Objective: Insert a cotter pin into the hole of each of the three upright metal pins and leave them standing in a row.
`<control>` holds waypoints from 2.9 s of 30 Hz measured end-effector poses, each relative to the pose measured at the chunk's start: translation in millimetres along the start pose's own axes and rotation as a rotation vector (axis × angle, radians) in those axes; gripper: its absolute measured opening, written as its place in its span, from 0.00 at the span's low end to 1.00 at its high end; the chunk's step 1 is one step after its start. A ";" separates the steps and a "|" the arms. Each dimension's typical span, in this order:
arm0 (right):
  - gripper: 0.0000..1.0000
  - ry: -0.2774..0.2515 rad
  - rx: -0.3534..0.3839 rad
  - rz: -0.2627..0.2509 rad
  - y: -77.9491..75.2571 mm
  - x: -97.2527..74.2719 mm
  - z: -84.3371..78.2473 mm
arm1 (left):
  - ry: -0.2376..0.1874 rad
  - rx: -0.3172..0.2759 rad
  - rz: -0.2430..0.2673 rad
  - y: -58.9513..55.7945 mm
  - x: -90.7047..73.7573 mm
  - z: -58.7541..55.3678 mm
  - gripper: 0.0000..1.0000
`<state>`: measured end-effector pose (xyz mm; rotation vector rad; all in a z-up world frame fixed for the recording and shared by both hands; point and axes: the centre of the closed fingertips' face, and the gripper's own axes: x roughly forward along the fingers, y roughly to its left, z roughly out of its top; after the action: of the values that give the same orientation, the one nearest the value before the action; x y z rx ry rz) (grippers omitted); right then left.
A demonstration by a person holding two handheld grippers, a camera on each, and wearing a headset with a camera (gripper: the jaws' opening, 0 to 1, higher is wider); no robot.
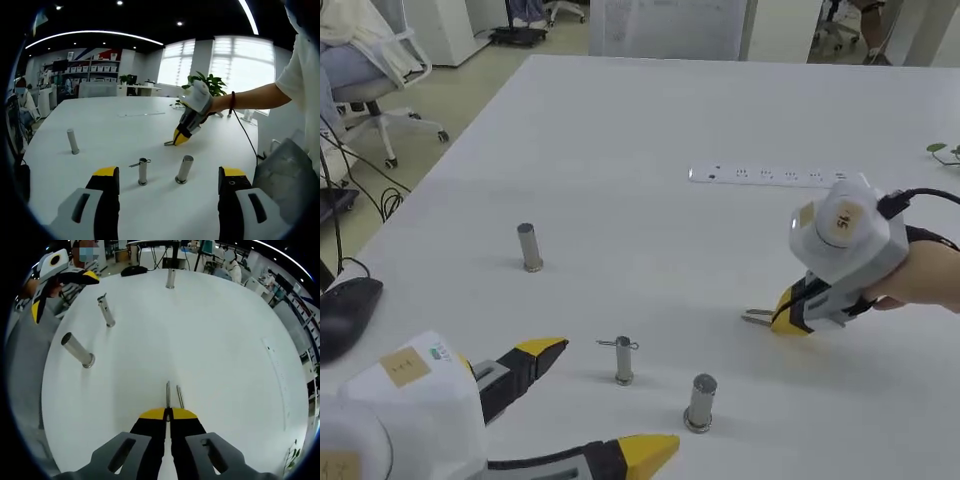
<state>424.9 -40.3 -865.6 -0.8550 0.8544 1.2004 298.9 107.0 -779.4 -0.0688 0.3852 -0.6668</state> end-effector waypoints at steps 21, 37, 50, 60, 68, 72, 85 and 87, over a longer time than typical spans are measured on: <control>0.02 -0.071 -0.104 -0.046 23.5 -35.0 15.6 | -0.021 -0.053 -0.039 -8.1 -1.7 9.7 0.71; 0.02 -0.153 -0.193 -0.052 69.7 -68.2 32.4 | 0.000 -0.112 -0.120 -28.7 1.0 9.3 0.54; 0.02 -0.192 -0.270 -0.031 110.5 -79.9 45.5 | 0.014 -0.186 -0.203 -57.4 5.0 4.9 0.45; 0.02 -0.210 -0.316 -0.013 138.1 -83.4 54.5 | 0.021 -0.244 -0.258 -77.0 8.9 3.9 0.36; 0.02 -0.222 -0.343 -0.002 154.0 -83.3 58.4 | 0.036 -0.340 -0.290 -85.1 11.6 4.4 0.29; 0.02 -0.229 -0.354 0.000 159.9 -82.5 59.8 | 0.019 -0.420 -0.307 -86.2 14.3 9.4 0.25; 0.02 -0.249 -0.362 -0.010 167.1 -83.9 63.5 | 0.050 -0.513 -0.347 -92.5 19.9 9.0 0.12; 0.02 -0.253 -0.362 -0.014 167.1 -84.8 64.3 | 0.060 -0.522 -0.352 -94.6 20.0 7.8 0.12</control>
<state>253.8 7.9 -778.0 -0.9701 0.4312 1.4401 260.4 19.9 -761.3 -0.6250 0.6053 -0.9020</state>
